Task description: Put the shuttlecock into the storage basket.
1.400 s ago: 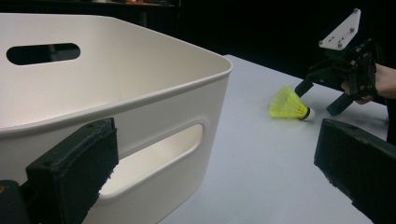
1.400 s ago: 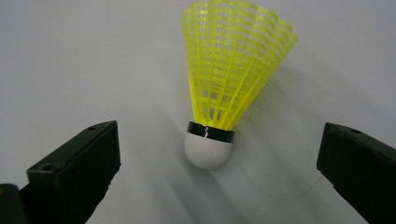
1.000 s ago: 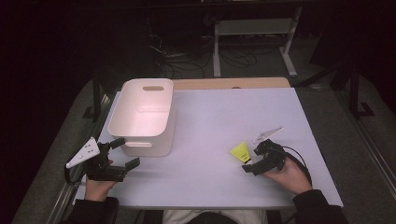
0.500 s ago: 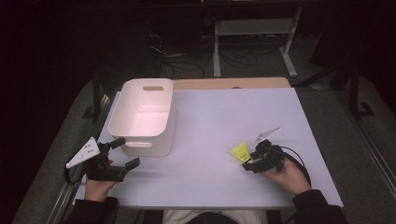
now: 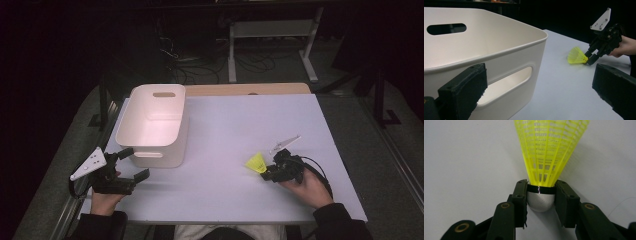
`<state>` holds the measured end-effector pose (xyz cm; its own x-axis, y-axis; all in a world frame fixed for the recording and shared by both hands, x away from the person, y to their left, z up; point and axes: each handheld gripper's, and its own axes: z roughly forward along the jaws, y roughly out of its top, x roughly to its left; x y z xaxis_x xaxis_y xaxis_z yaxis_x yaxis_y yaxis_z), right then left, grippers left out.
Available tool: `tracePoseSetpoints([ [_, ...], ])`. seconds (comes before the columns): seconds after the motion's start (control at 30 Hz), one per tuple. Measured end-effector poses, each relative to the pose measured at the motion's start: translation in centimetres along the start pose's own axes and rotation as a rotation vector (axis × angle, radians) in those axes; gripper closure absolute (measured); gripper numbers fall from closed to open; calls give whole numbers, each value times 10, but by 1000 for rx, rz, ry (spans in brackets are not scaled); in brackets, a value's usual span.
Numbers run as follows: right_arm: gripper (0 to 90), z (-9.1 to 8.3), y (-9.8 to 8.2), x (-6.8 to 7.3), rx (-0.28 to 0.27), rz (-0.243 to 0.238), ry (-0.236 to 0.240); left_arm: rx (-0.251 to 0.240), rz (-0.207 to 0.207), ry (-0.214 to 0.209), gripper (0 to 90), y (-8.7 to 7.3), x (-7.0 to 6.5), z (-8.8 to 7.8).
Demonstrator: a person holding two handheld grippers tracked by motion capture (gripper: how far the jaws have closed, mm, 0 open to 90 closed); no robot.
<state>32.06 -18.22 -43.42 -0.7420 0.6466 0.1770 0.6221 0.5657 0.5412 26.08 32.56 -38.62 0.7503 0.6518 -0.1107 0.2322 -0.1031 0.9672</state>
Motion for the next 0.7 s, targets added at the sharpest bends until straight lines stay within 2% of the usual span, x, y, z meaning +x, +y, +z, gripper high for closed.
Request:
tracePoseSetpoints([
  [0.7, 632, -12, 4, 1, -56, -10, -3, 2, 0, 2, 0, 0, 0, 0],
])
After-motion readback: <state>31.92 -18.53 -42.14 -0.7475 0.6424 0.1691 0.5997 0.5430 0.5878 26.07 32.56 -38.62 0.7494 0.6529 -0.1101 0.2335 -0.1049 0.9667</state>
